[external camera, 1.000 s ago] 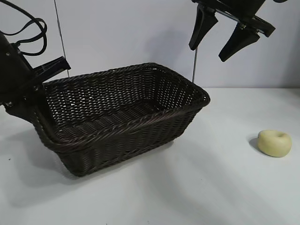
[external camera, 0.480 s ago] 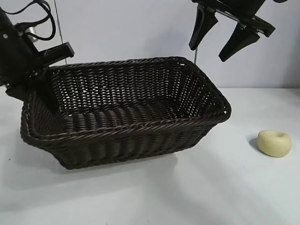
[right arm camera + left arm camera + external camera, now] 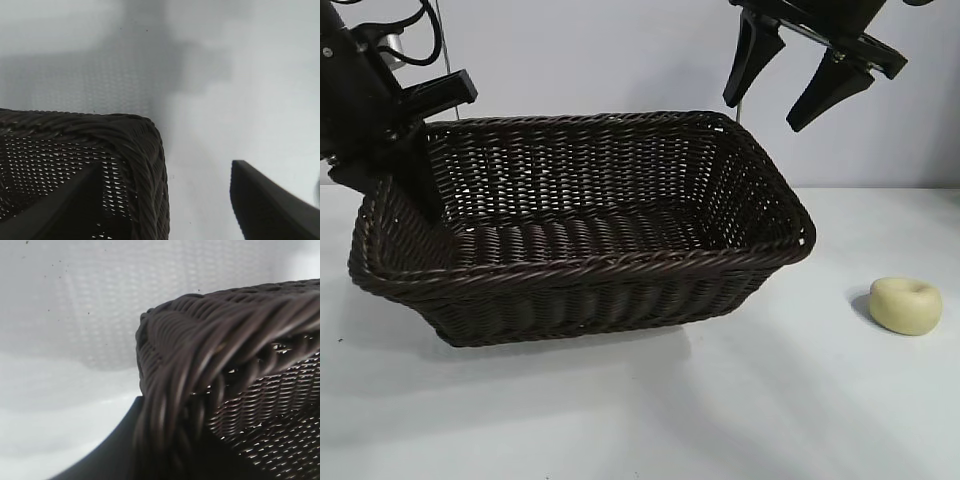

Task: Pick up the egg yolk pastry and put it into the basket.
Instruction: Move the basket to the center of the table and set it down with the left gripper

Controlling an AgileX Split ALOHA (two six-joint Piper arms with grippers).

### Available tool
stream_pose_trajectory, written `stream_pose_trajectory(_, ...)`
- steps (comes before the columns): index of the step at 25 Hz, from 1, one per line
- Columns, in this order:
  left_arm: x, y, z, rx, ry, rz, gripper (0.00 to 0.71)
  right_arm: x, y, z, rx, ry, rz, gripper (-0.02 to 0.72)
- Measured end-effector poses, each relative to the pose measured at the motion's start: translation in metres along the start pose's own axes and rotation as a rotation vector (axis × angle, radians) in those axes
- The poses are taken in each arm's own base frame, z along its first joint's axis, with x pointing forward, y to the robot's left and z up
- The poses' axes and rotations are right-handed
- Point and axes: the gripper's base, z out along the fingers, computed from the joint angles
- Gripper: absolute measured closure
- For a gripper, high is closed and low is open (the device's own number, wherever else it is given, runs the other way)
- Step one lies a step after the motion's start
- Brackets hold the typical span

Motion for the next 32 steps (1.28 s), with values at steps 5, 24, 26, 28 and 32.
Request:
stream_pose_trajectory(5,0.001,0.000,0.000,0.000,0.011,0.019,0.606,0.000,0.000,0.000,0.000,0.000,0.000,0.185)
stream_pose_trajectory(24,-0.028,-0.009,0.005,0.016,0.051,0.081,0.606,0.000,0.000,0.000,0.000,0.000,0.000,0.185)
stream_pose_trajectory(26,-0.038,-0.011,0.009,0.022,0.049,0.084,0.606,0.000,0.000,0.000,0.000,0.000,0.000,0.185)
stream_pose_trajectory(28,-0.046,-0.011,0.017,0.024,0.057,0.082,0.606,0.000,0.000,0.000,0.000,0.000,0.000,0.185)
stream_pose_trajectory(32,-0.052,-0.007,0.037,0.020,0.104,0.094,0.606,0.000,0.000,0.000,-0.001,0.000,0.000,0.185)
